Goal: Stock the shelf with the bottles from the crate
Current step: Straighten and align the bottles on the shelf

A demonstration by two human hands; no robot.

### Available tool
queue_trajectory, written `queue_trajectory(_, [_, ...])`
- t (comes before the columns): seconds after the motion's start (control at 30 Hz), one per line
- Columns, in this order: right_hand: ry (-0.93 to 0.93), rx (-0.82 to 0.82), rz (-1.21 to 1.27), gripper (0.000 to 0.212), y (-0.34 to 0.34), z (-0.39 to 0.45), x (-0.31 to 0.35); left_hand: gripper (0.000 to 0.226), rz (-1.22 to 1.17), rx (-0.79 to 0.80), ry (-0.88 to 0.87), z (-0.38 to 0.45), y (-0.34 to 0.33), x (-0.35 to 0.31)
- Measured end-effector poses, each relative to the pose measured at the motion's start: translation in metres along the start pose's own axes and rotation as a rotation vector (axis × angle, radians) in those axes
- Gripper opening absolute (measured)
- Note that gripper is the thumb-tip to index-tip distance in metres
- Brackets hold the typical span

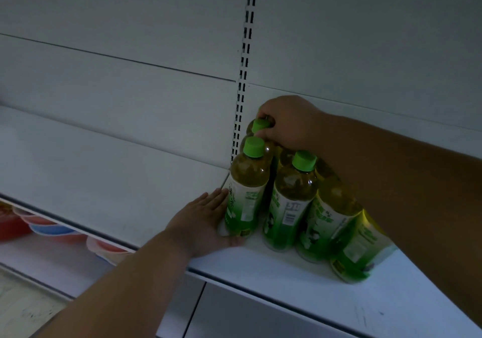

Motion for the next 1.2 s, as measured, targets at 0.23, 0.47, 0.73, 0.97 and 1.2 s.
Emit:
queue_trajectory(0.23, [-0.098, -0.007, 0.075, 0.048, 0.008, -0.01, 0.001, 0.121, 0.014, 0.004, 0.002, 0.002, 0.0, 0.0])
queue_trajectory(0.47, [-0.134, -0.109, 0.132, 0.026, 0.017, -0.051, -0.023, 0.13, -0.054, 0.093, 0.04, -0.01, 0.02, -0.007])
queue_trajectory(0.73, [-0.171, -0.017, 0.151, 0.036, 0.022, -0.065, -0.045, 0.124, -0.042, -0.064, 0.048, -0.052, 0.127, -0.004])
queue_trajectory(0.97, [-0.158, 0.062, 0.133, 0.046, 0.019, -0.062, -0.05, 0.134, 0.007, -0.081, -0.1, 0.005, 0.211, -0.065])
queue_trajectory(1.2, [-0.134, 0.093, 0.108, 0.046, 0.016, -0.054, -0.054, 0.142, 0.065, 0.063, -0.04, 0.042, 0.208, -0.084])
Point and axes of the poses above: each hand's wrist, its own z-axis towards the middle knuckle, its own y-axis out of the back of the hand, x = y × z, the point moved 1 cm from there along z, towards the middle knuckle
